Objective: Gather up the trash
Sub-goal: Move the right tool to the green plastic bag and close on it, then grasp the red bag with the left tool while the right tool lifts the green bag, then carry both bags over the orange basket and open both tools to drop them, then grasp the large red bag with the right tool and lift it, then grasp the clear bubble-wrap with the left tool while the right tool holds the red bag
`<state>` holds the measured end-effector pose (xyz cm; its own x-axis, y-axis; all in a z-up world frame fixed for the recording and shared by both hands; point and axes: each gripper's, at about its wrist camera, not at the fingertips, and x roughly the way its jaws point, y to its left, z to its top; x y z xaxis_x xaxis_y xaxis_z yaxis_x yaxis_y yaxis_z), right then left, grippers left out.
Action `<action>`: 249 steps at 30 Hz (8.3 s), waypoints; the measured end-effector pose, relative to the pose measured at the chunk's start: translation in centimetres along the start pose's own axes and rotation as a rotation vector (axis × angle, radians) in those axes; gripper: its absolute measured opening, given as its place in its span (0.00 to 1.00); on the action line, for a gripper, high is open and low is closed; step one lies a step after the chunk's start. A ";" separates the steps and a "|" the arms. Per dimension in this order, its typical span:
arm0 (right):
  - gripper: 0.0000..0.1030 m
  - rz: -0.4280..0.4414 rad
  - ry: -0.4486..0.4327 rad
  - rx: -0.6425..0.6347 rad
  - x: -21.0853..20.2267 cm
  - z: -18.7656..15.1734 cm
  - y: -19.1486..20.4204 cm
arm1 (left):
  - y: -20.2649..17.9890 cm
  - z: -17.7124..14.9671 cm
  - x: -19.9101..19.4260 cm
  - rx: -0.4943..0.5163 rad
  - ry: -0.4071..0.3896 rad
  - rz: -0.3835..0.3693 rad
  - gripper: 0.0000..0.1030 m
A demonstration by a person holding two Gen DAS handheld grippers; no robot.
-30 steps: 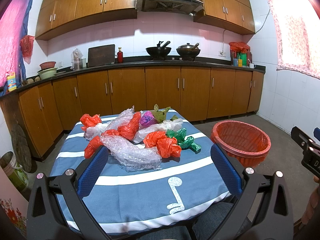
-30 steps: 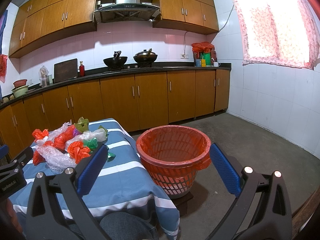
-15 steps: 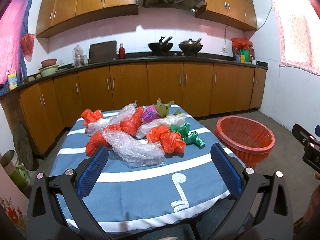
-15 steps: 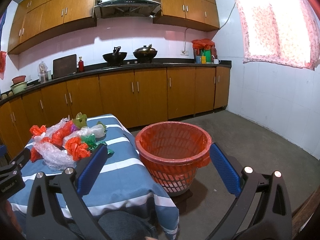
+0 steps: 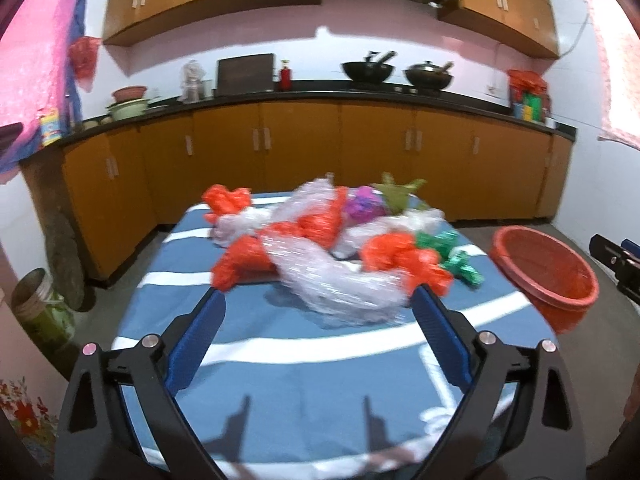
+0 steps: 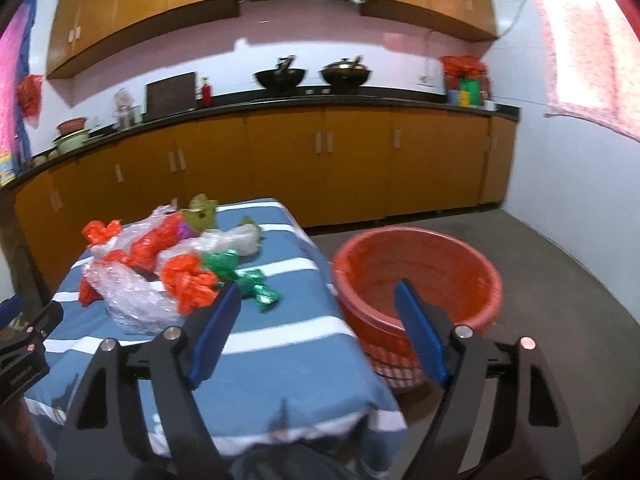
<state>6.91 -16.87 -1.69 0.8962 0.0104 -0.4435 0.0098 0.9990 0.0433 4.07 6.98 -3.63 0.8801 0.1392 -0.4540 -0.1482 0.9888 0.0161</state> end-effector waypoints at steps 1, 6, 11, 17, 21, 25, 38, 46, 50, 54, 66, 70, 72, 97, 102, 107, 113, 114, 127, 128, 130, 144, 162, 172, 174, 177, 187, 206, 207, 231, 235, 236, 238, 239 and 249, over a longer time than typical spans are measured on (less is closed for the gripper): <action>0.73 0.019 0.001 -0.009 0.5 0.2 0.6 | 0.7 0.1 0.3 -0.010 -0.002 0.018 0.91; 0.65 0.118 0.036 -0.071 3.9 0.8 4.2 | 3.5 0.5 1.6 -0.056 -0.004 0.072 0.91; 0.57 0.136 0.091 -0.112 8.6 1.1 6.7 | 5.5 0.9 2.7 -0.064 -0.017 0.116 0.91; 0.56 0.142 0.196 -0.089 14.6 1.5 6.9 | 7.7 1.6 4.8 -0.065 -0.024 0.145 0.91; 0.57 0.167 0.264 -0.061 17.7 1.2 6.7 | 8.8 2.2 6.1 -0.055 -0.019 0.160 0.91; 0.57 0.189 0.305 -0.085 19.6 0.8 7.4 | 9.9 2.6 7.4 -0.059 -0.004 0.163 0.91; 0.19 0.217 0.334 -0.162 22.3 0.8 8.6 | 10.1 2.6 11.6 -0.017 0.073 0.127 0.89; 0.02 0.271 0.284 -0.114 20.4 1.5 8.0 | 10.7 2.4 14.3 -0.010 0.155 0.074 0.81; 0.02 0.268 0.256 -0.134 19.6 1.7 8.2 | 10.5 2.3 15.4 -0.012 0.192 0.050 0.77; 0.02 0.265 0.244 -0.125 19.5 1.9 8.1 | 10.1 2.4 15.8 -0.008 0.202 0.030 0.77; 0.02 0.262 0.236 -0.108 19.4 2.0 7.6 | 9.3 2.6 17.9 -0.046 0.256 -0.075 0.42; 0.02 0.266 0.235 -0.098 19.3 2.0 7.5 | 8.8 2.5 17.6 -0.028 0.246 -0.070 0.34; 0.02 0.268 0.233 -0.094 19.2 2.1 7.4 | 8.9 2.5 17.5 -0.028 0.246 -0.070 0.30; 0.02 0.278 0.120 -0.029 14.8 4.9 4.5 | 9.6 7.2 10.8 -0.056 0.081 0.008 0.27; 0.02 0.260 0.089 -0.021 14.0 5.7 3.1 | 6.3 9.1 9.5 -0.028 0.039 -0.062 0.27; 0.02 0.209 0.055 -0.001 13.3 6.4 0.3 | 2.3 10.2 8.9 -0.002 0.010 -0.141 0.27; 0.02 0.117 0.026 0.030 12.9 6.8 -4.1 | -3.0 10.5 9.7 0.024 0.013 -0.224 0.27; 0.02 0.099 0.024 0.033 12.9 6.8 -4.8 | -3.5 10.4 9.8 0.023 0.017 -0.234 0.27; 0.02 -0.098 0.044 0.143 14.3 5.5 -15.8 | -16.5 9.2 12.0 0.093 0.081 -0.425 0.27; 0.02 -0.105 0.045 0.148 14.5 5.4 -16.3 | -17.4 9.2 12.1 0.099 0.085 -0.438 0.27; 0.02 -0.112 0.046 0.154 14.9 5.4 -16.9 | -19.0 9.1 12.3 0.109 0.092 -0.457 0.27; 0.02 -0.140 0.058 0.194 16.7 4.1 -20.3 | -26.4 8.0 14.5 0.177 0.151 -0.542 0.27; 0.04 -0.118 0.044 0.224 17.4 4.6 -21.6 | -30.4 7.1 16.9 0.201 0.189 -0.596 0.30; 0.17 -0.120 0.036 0.233 16.2 4.7 -22.0 | -28.7 7.2 17.0 0.180 0.200 -0.561 0.42; 0.17 -0.123 0.033 0.219 15.9 4.9 -21.7 | -27.9 7.5 17.0 0.167 0.195 -0.541 0.42; 0.18 -0.114 0.028 0.204 15.5 5.3 -20.9 | -25.8 7.9 16.7 0.136 0.181 -0.506 0.43; 0.30 0.022 0.034 0.139 15.1 6.4 -14.1 | -16.5 8.8 13.3 0.102 0.073 -0.354 0.52; 0.39 0.455 0.207 -0.087 16.8 2.8 8.1 | 3.7 5.2 10.8 -0.085 0.035 0.115 0.61; 0.40 0.462 0.218 -0.100 16.9 2.3 8.8 | 4.0 5.0 10.7 -0.090 0.035 0.121 0.61; 0.14 0.405 0.297 -0.223 19.2 -1.6 11.0 | 7.5 3.3 11.6 -0.120 0.052 0.153 0.65; 0.14 0.421 0.233 -0.214 18.0 -0.8 10.6 | 7.2 3.3 11.7 -0.126 0.056 0.138 0.66; 0.14 0.435 0.218 -0.206 17.6 -0.5 10.5 | 7.1 3.3 11.8 -0.125 0.057 0.136 0.66; 0.14 0.455 0.195 -0.199 16.9 0.0 10.5 | 7.0 3.3 11.9 -0.122 0.061 0.130 0.67; 0.14 0.464 0.188 -0.197 16.7 0.3 10.5 | 6.9 3.4 12.0 -0.121 0.064 0.127 0.67; 0.14 0.450 0.102 -0.132 15.2 3.2 9.3 | 5.2 3.2 14.4 -0.073 0.146 0.063 0.71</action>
<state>22.09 -7.60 -5.14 0.7502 0.4406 -0.4929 -0.4315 0.8912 0.1400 17.39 14.31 -7.21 0.7939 0.1861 -0.5788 -0.2376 0.9713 -0.0136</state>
